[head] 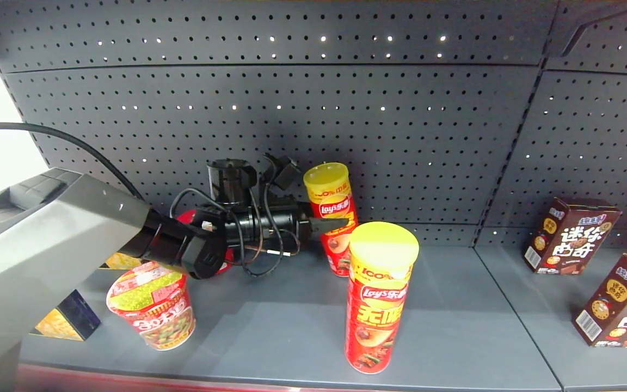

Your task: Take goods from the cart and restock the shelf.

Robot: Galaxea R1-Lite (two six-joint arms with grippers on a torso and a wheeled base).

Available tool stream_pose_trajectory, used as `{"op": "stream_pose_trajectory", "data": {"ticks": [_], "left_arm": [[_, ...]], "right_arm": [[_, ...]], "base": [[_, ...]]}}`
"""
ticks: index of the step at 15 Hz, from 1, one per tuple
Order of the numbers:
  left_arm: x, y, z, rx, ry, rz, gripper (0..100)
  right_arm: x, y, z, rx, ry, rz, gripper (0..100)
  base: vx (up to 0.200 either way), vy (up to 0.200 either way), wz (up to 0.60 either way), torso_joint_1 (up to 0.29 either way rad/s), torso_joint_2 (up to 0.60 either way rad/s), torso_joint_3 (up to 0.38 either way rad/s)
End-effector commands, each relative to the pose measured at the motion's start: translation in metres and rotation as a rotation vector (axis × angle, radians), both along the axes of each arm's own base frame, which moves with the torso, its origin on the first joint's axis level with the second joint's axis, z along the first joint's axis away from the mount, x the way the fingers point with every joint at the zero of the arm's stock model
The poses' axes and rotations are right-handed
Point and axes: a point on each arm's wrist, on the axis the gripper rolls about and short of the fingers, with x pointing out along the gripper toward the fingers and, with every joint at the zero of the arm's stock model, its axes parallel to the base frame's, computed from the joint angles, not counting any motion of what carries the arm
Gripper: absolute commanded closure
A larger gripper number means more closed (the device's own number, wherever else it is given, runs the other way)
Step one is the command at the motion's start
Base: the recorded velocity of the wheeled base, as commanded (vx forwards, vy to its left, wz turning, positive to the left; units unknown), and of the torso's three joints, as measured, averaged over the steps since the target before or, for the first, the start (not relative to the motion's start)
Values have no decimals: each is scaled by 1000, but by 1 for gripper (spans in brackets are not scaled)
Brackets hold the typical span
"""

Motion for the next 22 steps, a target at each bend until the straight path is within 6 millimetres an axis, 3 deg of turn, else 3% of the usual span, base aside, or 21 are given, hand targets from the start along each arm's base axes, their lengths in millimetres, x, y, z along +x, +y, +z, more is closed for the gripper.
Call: {"op": "stream_pose_trajectory", "data": {"ticks": [1,2,15,22], "left_arm": [[1,0,-2,4,3,1,100],[1,-1,-3,5,3,-1,0],[-1,3,3,3,-6,10,0],[-7,34,12,6,-5,75,0]], "right_arm": [[0,0,0,0,1,0,0],[0,0,0,0,1,0,0],[0,0,0,0,1,0,0],[0,0,0,0,1,0,0]], "base": [[0,0,0,0,0,0],[0,0,0,0,0,0],[0,0,0,0,0,0],[0,0,0,0,0,0]]}}
